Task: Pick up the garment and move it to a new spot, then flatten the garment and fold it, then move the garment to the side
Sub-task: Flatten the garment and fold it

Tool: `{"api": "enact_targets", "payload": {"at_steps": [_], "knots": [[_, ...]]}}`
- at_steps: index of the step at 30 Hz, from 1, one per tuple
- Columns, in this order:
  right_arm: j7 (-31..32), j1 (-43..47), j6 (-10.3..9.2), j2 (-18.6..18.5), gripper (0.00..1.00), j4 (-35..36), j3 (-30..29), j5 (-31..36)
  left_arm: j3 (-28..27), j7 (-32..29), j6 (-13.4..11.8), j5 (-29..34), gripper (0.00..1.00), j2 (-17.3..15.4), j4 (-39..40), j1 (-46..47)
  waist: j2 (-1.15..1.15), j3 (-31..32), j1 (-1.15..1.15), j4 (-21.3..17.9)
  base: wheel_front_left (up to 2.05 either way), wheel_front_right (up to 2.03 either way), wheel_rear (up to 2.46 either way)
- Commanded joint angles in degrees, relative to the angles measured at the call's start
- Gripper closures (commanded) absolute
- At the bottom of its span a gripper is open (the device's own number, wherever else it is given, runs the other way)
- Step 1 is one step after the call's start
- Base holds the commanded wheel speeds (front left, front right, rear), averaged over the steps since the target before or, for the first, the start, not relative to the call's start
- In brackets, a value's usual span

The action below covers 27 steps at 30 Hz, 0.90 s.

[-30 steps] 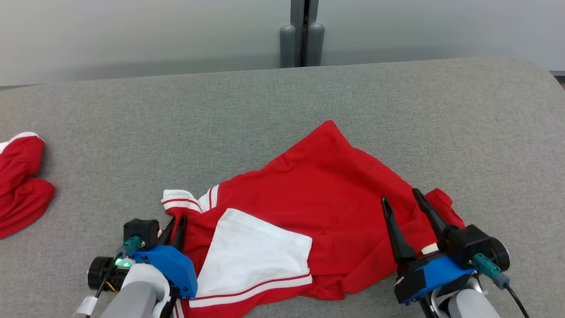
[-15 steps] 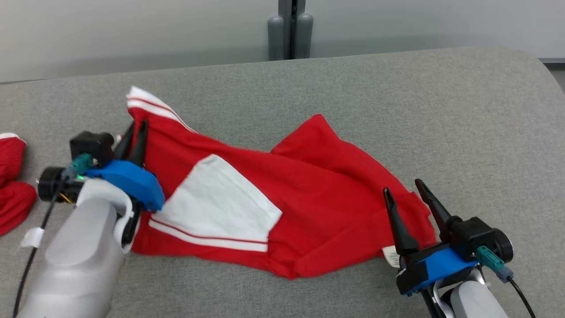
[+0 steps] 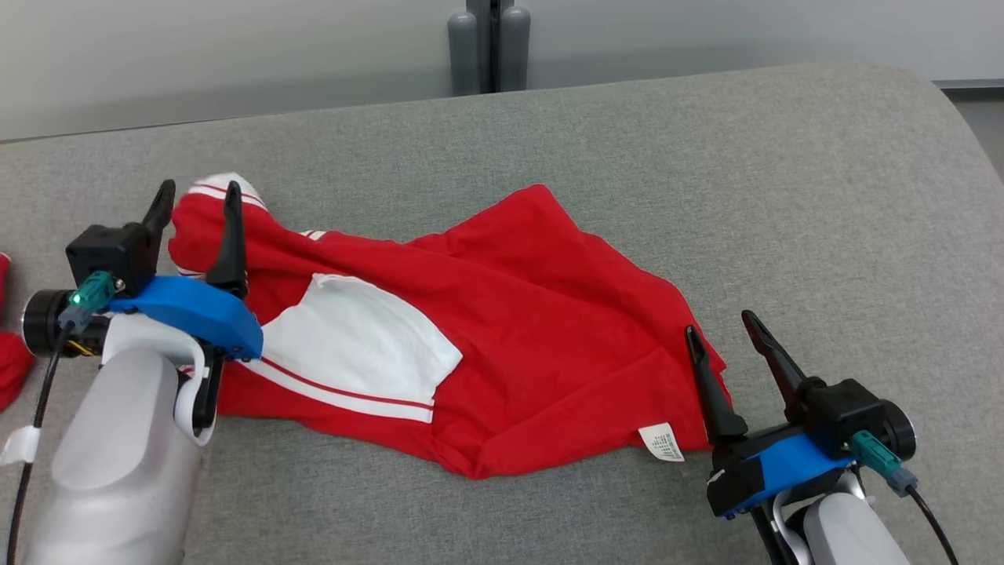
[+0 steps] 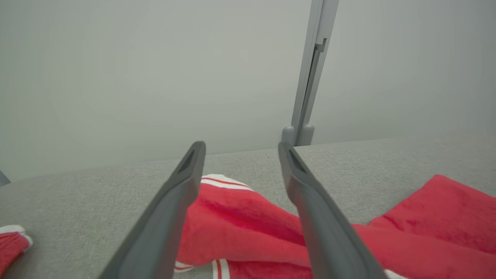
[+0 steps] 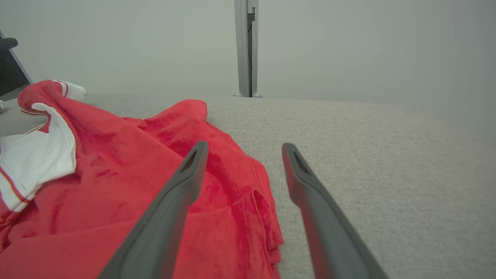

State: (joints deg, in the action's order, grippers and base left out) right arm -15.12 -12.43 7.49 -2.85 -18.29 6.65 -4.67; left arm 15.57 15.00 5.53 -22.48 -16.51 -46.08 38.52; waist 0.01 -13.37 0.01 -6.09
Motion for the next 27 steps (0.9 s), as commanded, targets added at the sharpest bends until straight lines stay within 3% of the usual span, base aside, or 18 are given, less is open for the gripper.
{"api": "enact_targets", "payload": {"at_steps": [1,10,18,27], "knots": [[-0.05,0.53,0.01,-0.08,0.00,-0.01,-0.63,-0.06,-1.66,0.26,-0.38,1.39,0.00,0.27,2.71,-1.88,-0.01,0.12,-0.01,0.60,0.00,0.00,0.00],[-0.05,0.54,0.01,-0.09,0.00,0.29,-0.79,-0.45,-5.30,0.21,1.05,5.55,0.00,2.55,11.41,-6.87,-0.01,0.05,-0.01,2.43,0.00,0.00,0.00],[-0.05,-0.19,0.01,-0.10,0.00,0.44,0.31,-0.99,1.52,0.22,1.94,3.82,0.00,4.07,8.56,-7.24,-0.01,-1.06,-0.01,1.30,0.00,0.00,0.00],[-0.05,0.25,0.01,-0.08,0.00,0.82,-0.53,-1.21,11.20,0.22,1.96,-1.63,0.00,1.88,5.61,-6.92,-0.01,-2.04,-0.01,0.05,0.00,0.00,0.00]]}}
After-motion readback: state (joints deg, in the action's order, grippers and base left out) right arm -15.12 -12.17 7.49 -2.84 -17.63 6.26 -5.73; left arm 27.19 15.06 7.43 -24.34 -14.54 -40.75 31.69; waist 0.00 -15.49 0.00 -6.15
